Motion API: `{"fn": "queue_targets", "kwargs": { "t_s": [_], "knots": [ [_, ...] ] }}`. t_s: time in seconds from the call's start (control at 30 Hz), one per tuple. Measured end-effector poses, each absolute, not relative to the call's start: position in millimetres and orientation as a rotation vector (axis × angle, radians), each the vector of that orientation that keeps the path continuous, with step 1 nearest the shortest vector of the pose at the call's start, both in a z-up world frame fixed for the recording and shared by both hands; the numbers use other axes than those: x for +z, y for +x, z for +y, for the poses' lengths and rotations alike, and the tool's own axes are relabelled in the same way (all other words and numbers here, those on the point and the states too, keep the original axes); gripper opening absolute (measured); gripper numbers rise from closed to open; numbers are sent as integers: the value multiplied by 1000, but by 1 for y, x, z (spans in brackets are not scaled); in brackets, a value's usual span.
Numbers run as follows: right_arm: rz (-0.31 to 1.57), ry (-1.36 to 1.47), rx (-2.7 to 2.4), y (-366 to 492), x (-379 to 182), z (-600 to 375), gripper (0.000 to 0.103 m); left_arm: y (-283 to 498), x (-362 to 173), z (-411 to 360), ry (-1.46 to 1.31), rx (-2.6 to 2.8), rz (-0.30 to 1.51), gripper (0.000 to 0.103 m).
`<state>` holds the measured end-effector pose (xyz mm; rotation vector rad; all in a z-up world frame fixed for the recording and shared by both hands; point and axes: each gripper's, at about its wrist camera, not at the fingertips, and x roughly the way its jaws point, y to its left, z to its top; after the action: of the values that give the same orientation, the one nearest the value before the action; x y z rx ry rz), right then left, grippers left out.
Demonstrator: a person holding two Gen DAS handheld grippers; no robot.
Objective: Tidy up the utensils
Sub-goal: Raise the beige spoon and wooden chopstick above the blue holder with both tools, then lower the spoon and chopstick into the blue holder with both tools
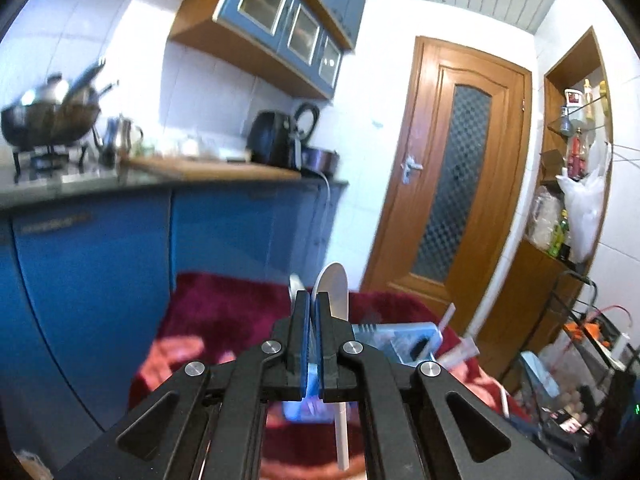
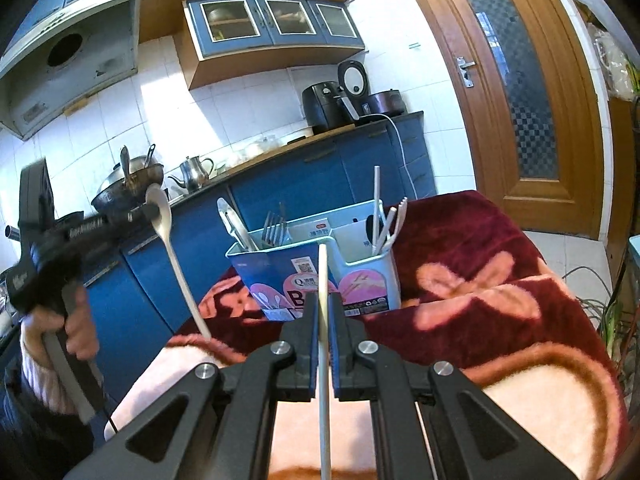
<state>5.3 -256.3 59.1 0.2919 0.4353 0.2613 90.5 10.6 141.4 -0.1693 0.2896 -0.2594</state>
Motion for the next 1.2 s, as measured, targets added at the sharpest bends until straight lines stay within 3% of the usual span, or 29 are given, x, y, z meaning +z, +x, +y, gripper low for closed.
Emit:
{"fn": "queue_targets", "kwargs": {
  "t_s": [0.37, 0.9, 1.2],
  "knots": [
    [447, 306, 257, 8, 44, -270, 6, 123, 177, -5, -123, -187, 117, 2],
    [455, 315, 248, 17, 36, -280, 6, 154, 111, -23, -93, -184, 216, 2],
    [391, 244, 235, 35, 67, -276, 6, 144, 98, -20, -128, -225, 240, 2]
  ]
}}
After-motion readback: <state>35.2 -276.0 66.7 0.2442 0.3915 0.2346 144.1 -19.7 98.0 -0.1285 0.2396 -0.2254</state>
